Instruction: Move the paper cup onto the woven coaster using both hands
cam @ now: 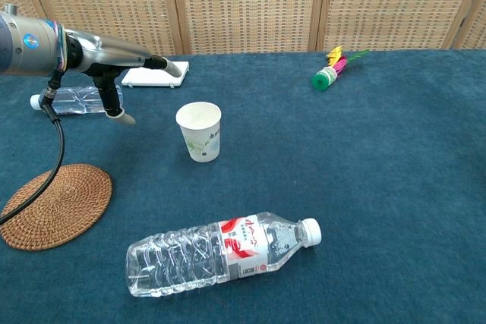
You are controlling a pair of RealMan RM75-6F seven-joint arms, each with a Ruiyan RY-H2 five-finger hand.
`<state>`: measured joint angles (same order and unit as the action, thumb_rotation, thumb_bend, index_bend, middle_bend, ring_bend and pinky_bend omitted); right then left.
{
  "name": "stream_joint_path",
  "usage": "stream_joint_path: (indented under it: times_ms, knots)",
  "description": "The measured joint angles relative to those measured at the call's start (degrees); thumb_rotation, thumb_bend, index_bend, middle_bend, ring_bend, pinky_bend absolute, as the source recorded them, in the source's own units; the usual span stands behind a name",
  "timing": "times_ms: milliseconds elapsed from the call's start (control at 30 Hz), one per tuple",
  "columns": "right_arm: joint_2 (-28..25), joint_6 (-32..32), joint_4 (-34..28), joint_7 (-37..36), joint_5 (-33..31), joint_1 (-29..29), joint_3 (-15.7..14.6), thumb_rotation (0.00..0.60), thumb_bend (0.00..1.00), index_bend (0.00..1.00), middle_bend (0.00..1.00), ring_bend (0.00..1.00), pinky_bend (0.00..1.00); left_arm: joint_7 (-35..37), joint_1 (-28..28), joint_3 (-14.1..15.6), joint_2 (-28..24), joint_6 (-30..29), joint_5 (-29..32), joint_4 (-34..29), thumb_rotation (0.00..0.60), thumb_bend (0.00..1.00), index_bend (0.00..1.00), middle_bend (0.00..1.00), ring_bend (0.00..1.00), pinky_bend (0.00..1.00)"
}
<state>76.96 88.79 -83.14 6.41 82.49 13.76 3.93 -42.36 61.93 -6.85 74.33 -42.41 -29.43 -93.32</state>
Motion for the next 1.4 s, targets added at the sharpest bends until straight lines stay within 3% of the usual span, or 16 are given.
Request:
stream_joint_path:
  times_ms: [533, 1100, 1400]
  knots:
    - [-0.55, -0.87, 1.03, -2.98, -0.01, -1.31, 1.90, 0.600, 0.08, 0.00, 0.00, 0.00, 0.00, -3.46, 9.88, 3.22, 5.63, -0.01, 10.06, 5.15, 0.600, 0.29, 0.00, 0.00, 0.00, 0.00]
    - [-0.79, -1.45, 1.31, -5.01, 0.59, -2.06, 2.95, 0.600, 0.08, 0.00, 0.00, 0.00, 0.00, -6.01, 15.38, 6.68, 12.39, -1.16, 14.63, 9.45, 0.600, 0.32, 0.00, 0.00, 0.00, 0.00]
    - [-0.86, -1.82, 1.38, -5.75, 1.26, -2.30, 3.11, 0.600, 0.08, 0.00, 0.00, 0.00, 0.00, -5.91, 15.85, 7.50, 12.74, -2.99, 15.51, 9.40, 0.600, 0.42, 0.20, 0.00, 0.00, 0.00]
